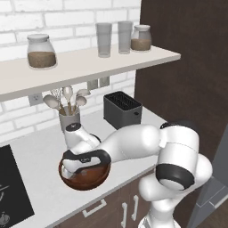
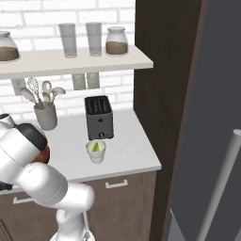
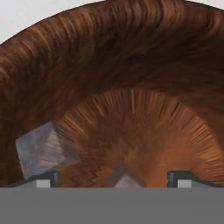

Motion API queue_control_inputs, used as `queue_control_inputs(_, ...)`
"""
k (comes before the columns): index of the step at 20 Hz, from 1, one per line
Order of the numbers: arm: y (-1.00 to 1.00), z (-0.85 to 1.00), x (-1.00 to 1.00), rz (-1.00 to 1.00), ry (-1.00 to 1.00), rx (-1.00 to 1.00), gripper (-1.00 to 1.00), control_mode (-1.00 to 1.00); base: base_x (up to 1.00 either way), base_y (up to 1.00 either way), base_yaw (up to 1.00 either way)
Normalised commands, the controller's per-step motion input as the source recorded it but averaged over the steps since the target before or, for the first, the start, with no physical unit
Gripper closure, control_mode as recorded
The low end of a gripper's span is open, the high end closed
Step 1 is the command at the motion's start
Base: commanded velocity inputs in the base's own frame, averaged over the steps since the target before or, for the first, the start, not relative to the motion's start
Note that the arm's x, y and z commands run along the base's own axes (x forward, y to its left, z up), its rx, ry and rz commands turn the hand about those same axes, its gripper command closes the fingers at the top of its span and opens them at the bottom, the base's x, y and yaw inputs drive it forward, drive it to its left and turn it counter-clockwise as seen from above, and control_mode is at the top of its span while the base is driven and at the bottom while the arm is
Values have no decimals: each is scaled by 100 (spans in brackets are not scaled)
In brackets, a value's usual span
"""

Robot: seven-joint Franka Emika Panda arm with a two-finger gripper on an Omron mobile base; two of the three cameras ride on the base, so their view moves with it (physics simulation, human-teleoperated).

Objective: Grab a lemon wedge from the fridge and one ice cube from the ice bowl, and put them in the glass of lemonade.

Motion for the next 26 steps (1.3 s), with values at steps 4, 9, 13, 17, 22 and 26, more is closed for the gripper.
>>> queue_control_inputs(4, 0, 0, -11, 0, 0, 0, -100, -100, 0, 0, 0)
queue_control_inputs(9, -26, -2, 0, 0, 0, 0, -100, -100, 0, 0, 0)
queue_control_inputs(13, -36, -1, 11, 0, 0, 0, -100, -100, 0, 0, 0)
queue_control_inputs(17, -1, 0, 0, 0, 1, 0, -100, -100, 0, 0, 0)
queue_control_inputs(22, 12, -1, 0, 0, 1, 0, -100, -100, 0, 0, 0)
queue_control_inputs(26, 17, 0, 2, 0, 0, 0, -100, -100, 0, 0, 0)
